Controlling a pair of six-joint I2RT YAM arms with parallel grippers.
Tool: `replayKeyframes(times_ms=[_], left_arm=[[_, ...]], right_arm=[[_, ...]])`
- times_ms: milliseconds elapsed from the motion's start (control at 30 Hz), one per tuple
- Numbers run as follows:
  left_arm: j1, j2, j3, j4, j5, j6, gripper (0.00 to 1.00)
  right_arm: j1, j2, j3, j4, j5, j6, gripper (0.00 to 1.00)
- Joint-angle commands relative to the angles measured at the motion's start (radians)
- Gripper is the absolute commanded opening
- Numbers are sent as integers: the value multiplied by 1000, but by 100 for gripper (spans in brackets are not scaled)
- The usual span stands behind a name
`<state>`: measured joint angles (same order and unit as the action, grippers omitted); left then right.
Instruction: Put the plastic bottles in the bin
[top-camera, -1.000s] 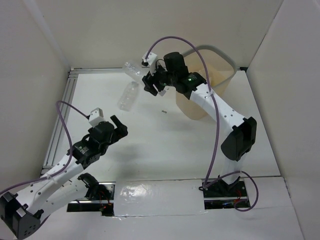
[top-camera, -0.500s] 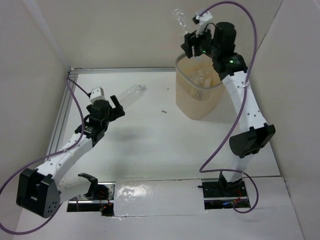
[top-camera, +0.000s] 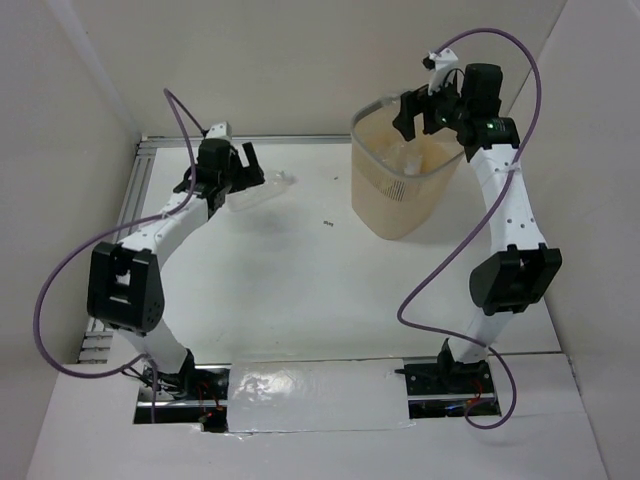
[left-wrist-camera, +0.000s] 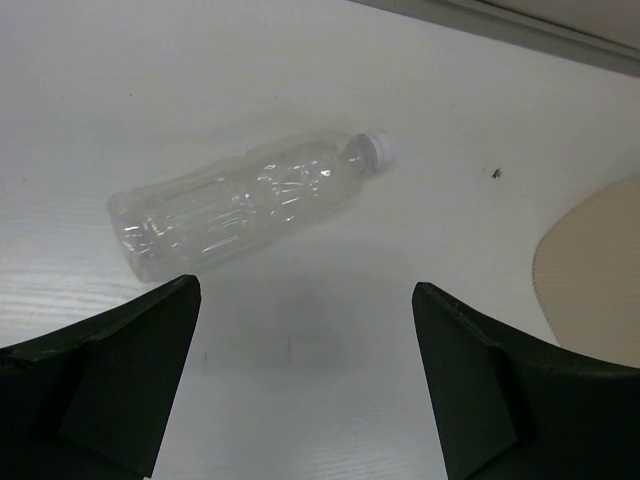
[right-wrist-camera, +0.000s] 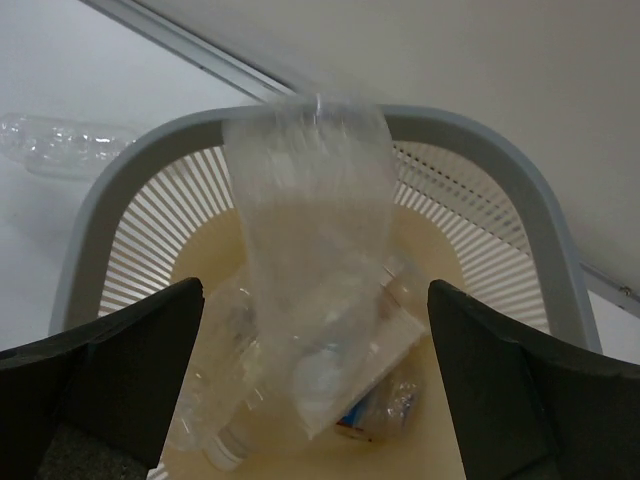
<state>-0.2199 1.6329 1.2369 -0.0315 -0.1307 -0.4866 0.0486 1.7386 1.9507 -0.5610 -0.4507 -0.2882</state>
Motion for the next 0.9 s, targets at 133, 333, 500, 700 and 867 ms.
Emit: replayKeyframes(times_ms=[133,333,500,700,867], left_arm=[[-50,192,334,-159,36,174,97],[-49,311,409,-137,46,579,83],[-13,407,493,-150,106,718,100],[23,505,516,-128,111,802,100],[13,556,486,-128,114,879,100]], right_arm=[[-156,-56,-22,-23,-315,-14,95],[-293,-94,-108,-112,-562,-101,55],[-351,-146,-177,-233,-602,-195,54],[-369,-211,-269,-255,-583,-229,55],[-378,-211,-291,-266,-565,-210,56]])
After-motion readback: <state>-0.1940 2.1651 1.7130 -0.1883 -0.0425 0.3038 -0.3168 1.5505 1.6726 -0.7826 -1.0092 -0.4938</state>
